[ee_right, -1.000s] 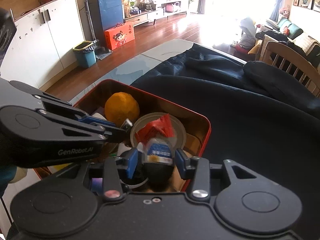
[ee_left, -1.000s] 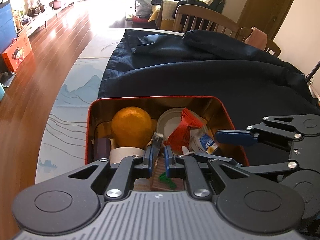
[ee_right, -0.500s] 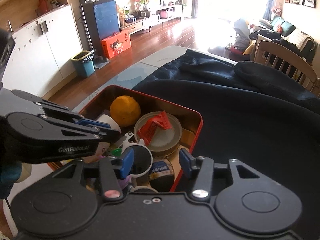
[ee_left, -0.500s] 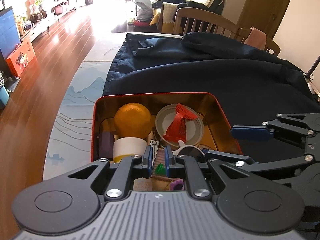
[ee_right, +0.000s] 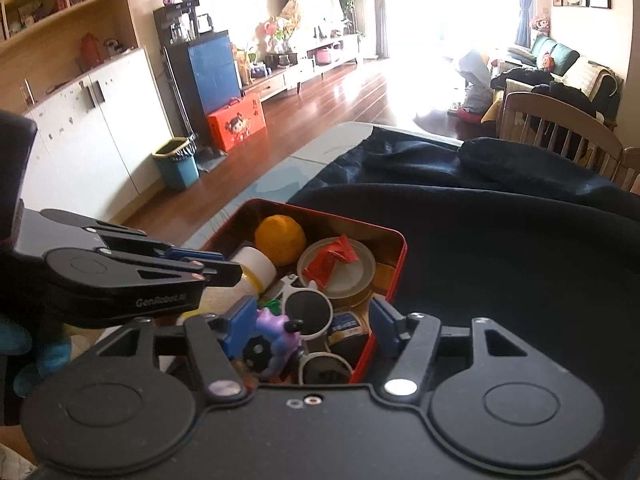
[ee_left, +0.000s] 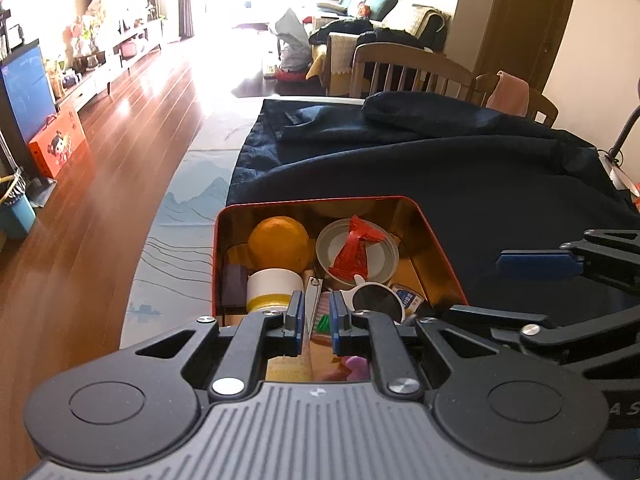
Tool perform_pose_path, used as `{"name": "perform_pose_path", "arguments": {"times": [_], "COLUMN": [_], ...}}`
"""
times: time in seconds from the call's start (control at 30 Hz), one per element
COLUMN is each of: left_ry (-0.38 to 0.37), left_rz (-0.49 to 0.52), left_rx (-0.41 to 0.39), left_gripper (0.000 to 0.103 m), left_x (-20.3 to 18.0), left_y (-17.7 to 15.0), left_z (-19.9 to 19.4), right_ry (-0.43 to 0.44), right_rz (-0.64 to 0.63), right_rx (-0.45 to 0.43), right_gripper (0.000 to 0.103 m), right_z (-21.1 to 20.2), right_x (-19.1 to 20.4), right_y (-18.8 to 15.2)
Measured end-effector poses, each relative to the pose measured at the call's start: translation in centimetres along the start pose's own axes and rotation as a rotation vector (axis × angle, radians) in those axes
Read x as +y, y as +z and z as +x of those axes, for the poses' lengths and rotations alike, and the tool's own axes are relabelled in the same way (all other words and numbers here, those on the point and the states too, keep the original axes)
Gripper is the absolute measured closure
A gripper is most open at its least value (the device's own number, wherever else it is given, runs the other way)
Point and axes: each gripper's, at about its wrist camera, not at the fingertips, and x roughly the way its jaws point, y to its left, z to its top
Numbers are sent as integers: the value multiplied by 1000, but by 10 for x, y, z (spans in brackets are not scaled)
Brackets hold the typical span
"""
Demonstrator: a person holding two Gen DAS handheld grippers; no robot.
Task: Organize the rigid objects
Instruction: 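Open both tools to release the strip and bottle into the tin, then withdraw both open tools up from the filled tin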
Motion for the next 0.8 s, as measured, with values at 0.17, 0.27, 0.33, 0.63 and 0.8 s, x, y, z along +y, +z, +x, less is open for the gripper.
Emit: {"name": "perform_pose_path", "arguments": {"times": [0.17,0.27,0.33,0.63,0.8], "left_ry": [6,4,3,-16,-21], "left_rz": [-1,-1,-1,11,23], "left_rx": [-9,-22,-29,-75,-113], "left_gripper": [91,91,91,47,39], "left_x": [2,3,4,1,-2], "left_y": [-7,-10,-11,-15,-16], "left_z": [-11,-20,-25,-49,-61], "right_ry": [1,-4,-7,-20,-24], "right_rz": [18,24,26,21,23], "right_rx": [-24,-42,-54,-93,-119], "right_gripper": [35,31,29,17,8], "right_z": [-12,-18,-23,-38,-46], "right_x": [3,4,5,11,13], "right_y": [-6,-9,-11,-19,-25]}}
